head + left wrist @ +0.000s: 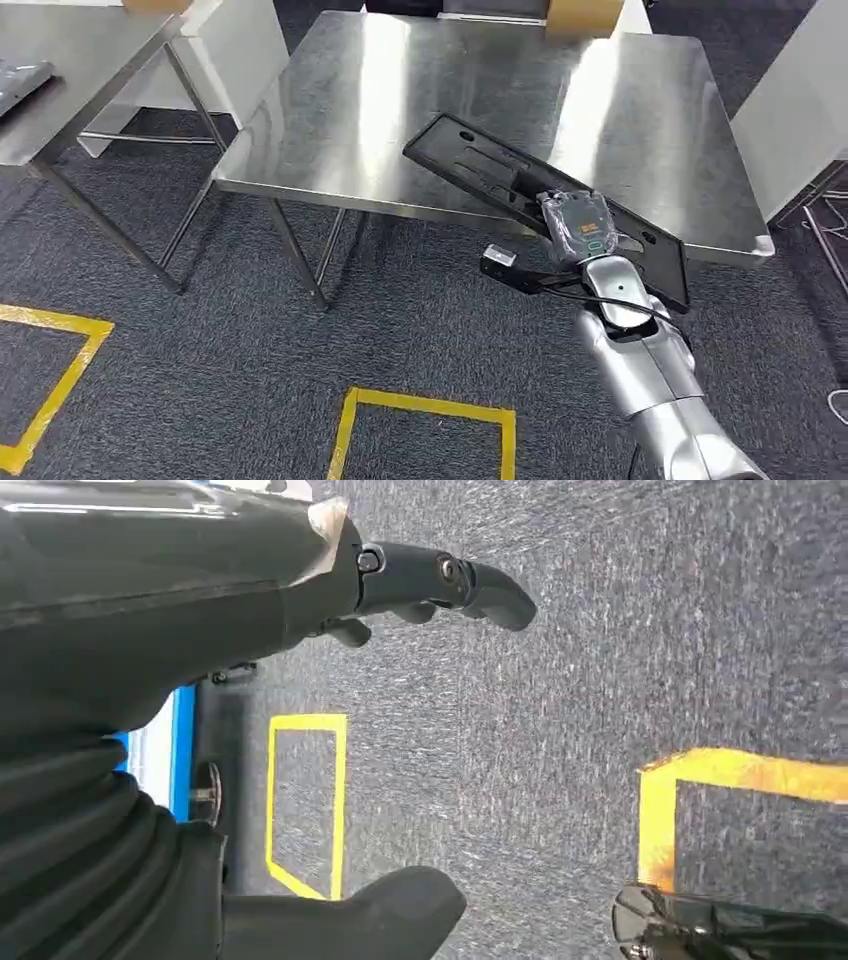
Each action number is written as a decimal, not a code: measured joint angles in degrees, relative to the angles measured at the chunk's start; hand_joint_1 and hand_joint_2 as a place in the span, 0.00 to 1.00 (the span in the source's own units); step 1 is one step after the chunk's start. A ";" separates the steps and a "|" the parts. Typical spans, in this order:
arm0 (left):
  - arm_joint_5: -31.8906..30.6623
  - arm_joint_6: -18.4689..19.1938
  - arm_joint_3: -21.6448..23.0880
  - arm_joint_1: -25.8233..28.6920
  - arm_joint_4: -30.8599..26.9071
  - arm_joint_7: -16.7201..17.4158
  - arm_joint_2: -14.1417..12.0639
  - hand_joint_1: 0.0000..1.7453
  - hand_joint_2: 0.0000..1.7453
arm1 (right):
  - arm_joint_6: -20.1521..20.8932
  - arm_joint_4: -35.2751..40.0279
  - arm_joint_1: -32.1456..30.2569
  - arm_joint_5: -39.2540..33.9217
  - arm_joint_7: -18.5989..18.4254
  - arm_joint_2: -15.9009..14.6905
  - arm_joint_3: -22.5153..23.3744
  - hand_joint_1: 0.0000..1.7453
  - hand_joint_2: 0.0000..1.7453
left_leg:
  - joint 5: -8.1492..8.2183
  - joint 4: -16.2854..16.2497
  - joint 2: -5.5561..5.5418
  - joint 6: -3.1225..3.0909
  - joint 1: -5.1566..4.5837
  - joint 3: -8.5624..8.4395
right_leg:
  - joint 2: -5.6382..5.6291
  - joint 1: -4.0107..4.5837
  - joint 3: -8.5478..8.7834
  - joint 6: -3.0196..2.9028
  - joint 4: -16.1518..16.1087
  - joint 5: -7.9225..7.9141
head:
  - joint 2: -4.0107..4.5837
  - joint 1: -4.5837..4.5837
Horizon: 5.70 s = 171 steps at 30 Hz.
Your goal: Take the parts from the cabinet and place them on the table.
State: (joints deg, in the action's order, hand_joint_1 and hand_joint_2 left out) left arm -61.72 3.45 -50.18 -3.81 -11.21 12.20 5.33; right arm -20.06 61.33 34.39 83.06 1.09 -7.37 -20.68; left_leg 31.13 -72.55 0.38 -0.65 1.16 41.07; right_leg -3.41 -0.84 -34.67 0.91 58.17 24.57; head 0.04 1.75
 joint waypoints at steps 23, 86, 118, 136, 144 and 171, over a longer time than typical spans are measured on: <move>-0.61 -0.42 0.00 0.47 0.00 -4.02 2.23 0.00 1.00 | -0.35 -2.19 1.29 1.75 0.31 0.13 0.42 1.00 1.00 | -6.15 15.05 0.02 -2.53 -1.04 -7.01 | 3.36 -0.22 1.00 1.39 -1.06 0.17 | 0.00 -0.48; -2.64 -1.58 -0.87 1.54 -0.02 -11.47 1.40 0.00 1.00 | -0.26 -14.33 6.78 -2.16 8.74 5.78 -5.09 1.00 1.00 | 0.40 15.01 -1.55 -1.57 -1.66 -13.55 | 3.80 -0.59 -4.97 2.17 0.57 -3.62 | 0.00 -0.37; -0.15 -18.73 -4.15 1.01 0.04 -37.05 4.39 0.00 1.00 | -3.43 -31.93 17.39 -12.07 12.72 16.17 -18.71 1.00 1.00 | -5.05 14.84 -1.49 -1.87 -2.23 -7.42 | 3.29 0.63 -0.58 -0.38 -0.93 -0.59 | 0.00 -0.33; 1.05 -14.08 -6.38 1.06 0.02 -38.03 4.55 0.00 1.00 | -2.07 -38.23 21.46 -10.97 12.58 14.86 -17.77 1.00 1.00 | -5.69 14.24 -1.49 0.26 -0.06 -5.98 | 3.38 -0.36 -0.01 0.83 -1.33 -0.50 | 0.00 -0.02; -0.24 -14.97 -6.69 1.06 0.02 -37.97 4.35 0.00 0.00 | -3.80 -39.32 22.73 -10.97 14.29 17.09 -17.66 0.00 0.00 | -5.79 14.19 -1.49 -0.44 -0.48 -5.77 | 3.38 -0.76 0.02 1.58 -1.83 -0.93 | 0.00 0.00; -0.52 -12.85 -8.26 1.02 0.02 -29.94 4.37 0.00 0.00 | -1.44 -41.62 24.91 -12.13 9.40 13.31 -13.81 0.00 0.00 | -5.85 14.18 -1.43 -0.53 -0.47 -5.81 | 3.35 -0.78 -0.01 2.39 -1.82 -0.96 | 0.00 0.02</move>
State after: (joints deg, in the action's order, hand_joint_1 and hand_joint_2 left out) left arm -62.25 -9.40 -58.45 -2.80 -11.19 -17.75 9.70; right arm -21.51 19.71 59.30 70.92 10.49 5.94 -34.49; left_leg 25.28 -58.37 -1.04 -1.18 0.69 35.26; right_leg -0.06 -1.62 -34.68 3.30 56.35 23.62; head 0.04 1.77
